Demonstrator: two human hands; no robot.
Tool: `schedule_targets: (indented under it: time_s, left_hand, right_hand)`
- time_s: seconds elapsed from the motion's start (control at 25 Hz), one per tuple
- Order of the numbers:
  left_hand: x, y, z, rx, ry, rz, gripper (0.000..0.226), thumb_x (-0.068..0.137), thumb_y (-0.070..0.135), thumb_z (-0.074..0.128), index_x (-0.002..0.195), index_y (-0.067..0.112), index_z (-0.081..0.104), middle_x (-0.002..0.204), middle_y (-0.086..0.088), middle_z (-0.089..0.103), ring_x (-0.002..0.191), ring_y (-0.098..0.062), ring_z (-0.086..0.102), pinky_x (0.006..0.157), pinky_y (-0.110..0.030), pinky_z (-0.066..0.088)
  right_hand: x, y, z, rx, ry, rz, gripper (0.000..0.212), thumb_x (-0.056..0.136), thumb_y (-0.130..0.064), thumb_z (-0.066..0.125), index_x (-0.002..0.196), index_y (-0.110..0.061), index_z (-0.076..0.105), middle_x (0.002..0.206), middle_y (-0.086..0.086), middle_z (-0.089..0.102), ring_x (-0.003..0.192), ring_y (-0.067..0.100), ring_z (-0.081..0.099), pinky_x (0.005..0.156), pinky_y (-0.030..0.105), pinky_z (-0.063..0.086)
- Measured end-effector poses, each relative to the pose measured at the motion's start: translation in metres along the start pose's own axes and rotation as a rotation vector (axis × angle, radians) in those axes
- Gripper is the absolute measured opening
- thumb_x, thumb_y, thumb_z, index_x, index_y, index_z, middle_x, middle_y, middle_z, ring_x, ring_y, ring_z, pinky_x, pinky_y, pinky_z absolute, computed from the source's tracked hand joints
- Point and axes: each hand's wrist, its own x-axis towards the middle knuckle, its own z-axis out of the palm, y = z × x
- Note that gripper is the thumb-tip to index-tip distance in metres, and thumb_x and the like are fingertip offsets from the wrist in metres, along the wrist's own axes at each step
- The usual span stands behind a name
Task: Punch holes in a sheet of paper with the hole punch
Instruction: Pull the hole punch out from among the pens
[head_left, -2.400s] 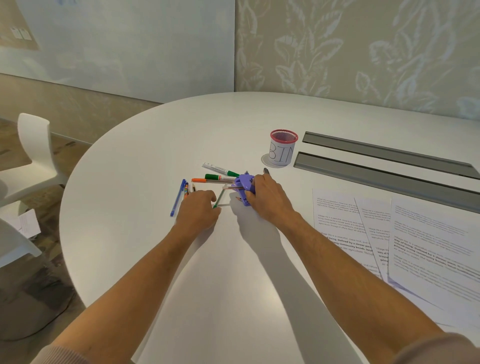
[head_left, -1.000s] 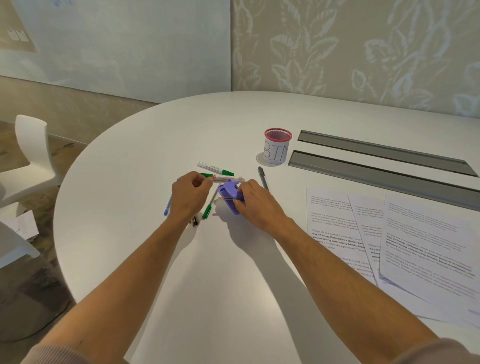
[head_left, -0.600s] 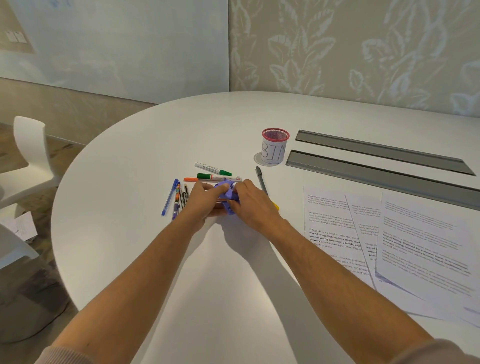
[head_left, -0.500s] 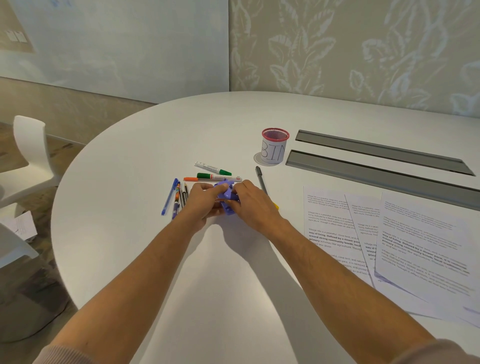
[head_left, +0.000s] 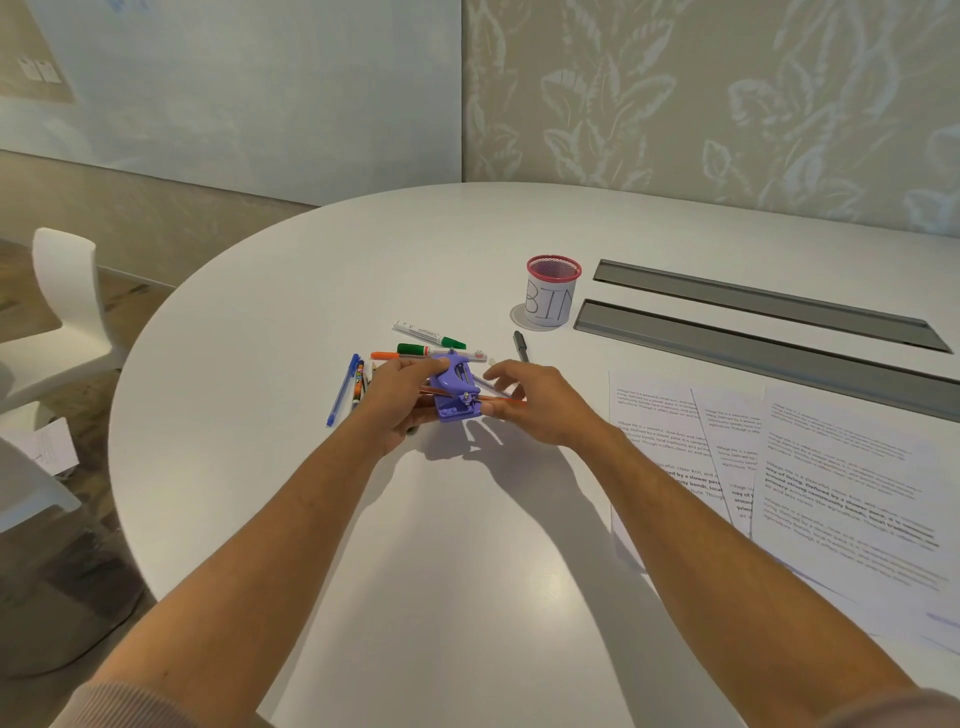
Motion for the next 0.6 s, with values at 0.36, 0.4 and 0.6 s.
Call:
schedule_targets:
  time_s: [0.36, 0.4, 0.6]
  left_hand:
    - [-0.001, 0.003, -0.015, -0.044, 0.092, 0.016, 0.03, 0.091, 0.022, 0.063, 0.116, 0.005, 0.062, 0.099, -0.018, 0.074, 0.074, -0.028, 0.072, 0.059, -0.031, 0.059]
    - [-0.002, 0.003, -0.019, -0.048, 0.107, 0.022, 0.03, 0.091, 0.022, 0.063, 0.116, 0.004, 0.061, 0.098, -0.018, 0.074, 0.074, -0.028, 0.072, 0.058, -0.031, 0.059]
    - [-0.005, 0.006, -0.031, -0.069, 0.149, 0.061, 0.029, 0.09, 0.021, 0.065, 0.112, 0.004, 0.058, 0.097, -0.019, 0.072, 0.066, -0.024, 0.073, 0.051, -0.028, 0.056]
  right_hand:
    - [-0.007, 0.019, 0.0, -0.022, 0.042, 0.067, 0.008, 0.088, -0.03, 0.067, 0.092, -0.026, 0.072, 0.082, -0.01, 0.066, 0.074, 0.005, 0.058, 0.062, 0.022, 0.042]
    - [-0.011, 0.024, -0.002, -0.037, 0.058, 0.083, 0.008, 0.087, -0.031, 0.067, 0.091, -0.027, 0.072, 0.083, -0.009, 0.066, 0.075, 0.006, 0.059, 0.064, 0.023, 0.043]
    - [-0.019, 0.028, 0.003, -0.145, 0.169, 0.132, 0.016, 0.086, -0.032, 0.064, 0.089, -0.022, 0.076, 0.079, -0.007, 0.058, 0.078, 0.016, 0.056, 0.067, 0.029, 0.04]
